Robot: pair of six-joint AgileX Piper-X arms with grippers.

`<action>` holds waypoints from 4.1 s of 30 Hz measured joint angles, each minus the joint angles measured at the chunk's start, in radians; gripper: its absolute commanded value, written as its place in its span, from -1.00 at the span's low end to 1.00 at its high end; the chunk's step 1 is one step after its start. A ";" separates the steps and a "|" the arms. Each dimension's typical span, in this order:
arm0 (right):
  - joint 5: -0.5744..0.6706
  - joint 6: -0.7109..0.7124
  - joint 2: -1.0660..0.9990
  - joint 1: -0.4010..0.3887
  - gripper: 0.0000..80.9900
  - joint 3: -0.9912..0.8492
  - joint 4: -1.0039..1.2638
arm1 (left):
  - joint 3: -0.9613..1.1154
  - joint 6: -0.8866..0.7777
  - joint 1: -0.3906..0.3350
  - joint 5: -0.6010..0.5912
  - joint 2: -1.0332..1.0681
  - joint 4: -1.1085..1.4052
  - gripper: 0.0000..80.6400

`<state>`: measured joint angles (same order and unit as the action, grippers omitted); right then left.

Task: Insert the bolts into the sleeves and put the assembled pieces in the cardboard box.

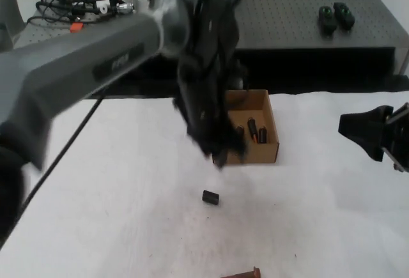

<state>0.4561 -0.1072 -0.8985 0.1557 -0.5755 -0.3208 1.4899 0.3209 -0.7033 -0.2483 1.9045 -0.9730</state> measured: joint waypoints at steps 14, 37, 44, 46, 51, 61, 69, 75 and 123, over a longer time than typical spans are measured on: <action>-0.013 0.007 -0.012 -0.007 0.00 -0.008 0.009 | -0.139 0.140 -0.168 -0.042 0.020 0.128 -0.16; -0.013 0.007 -0.012 -0.007 0.00 -0.008 0.009 | -0.139 0.227 -0.176 0.015 0.087 0.136 -0.60; -0.013 0.002 -0.012 -0.007 0.00 -0.008 0.009 | -0.136 0.148 -0.176 0.003 0.090 0.160 -0.98; -0.013 -0.003 -0.012 -0.007 0.00 -0.008 0.009 | -0.136 0.112 -0.173 0.028 0.088 0.168 -0.98; -0.063 0.015 -0.059 -0.135 0.00 -0.055 -0.041 | -0.168 -0.048 -0.104 0.098 -0.002 0.198 -0.98; -0.243 0.217 -0.530 -0.421 0.00 -0.389 -0.179 | -0.657 -0.387 0.282 -0.050 -0.707 0.535 -0.98; -0.373 0.476 -0.981 -0.537 0.00 -0.809 -0.503 | -0.784 -0.489 0.420 -0.144 -1.041 0.560 -0.98; -0.410 0.521 -1.086 -0.583 0.00 -0.901 -0.556 | -0.785 -0.497 0.445 -0.154 -1.135 0.560 -0.98; -0.011 0.339 -0.620 -0.471 -0.98 -0.522 -0.311 | -0.815 -0.716 0.444 -0.673 -0.858 1.074 -0.98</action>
<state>0.4454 0.2319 -1.5189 -0.3151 -1.0971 -0.6315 0.6753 -0.3954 -0.2591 -0.9216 1.0468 0.1015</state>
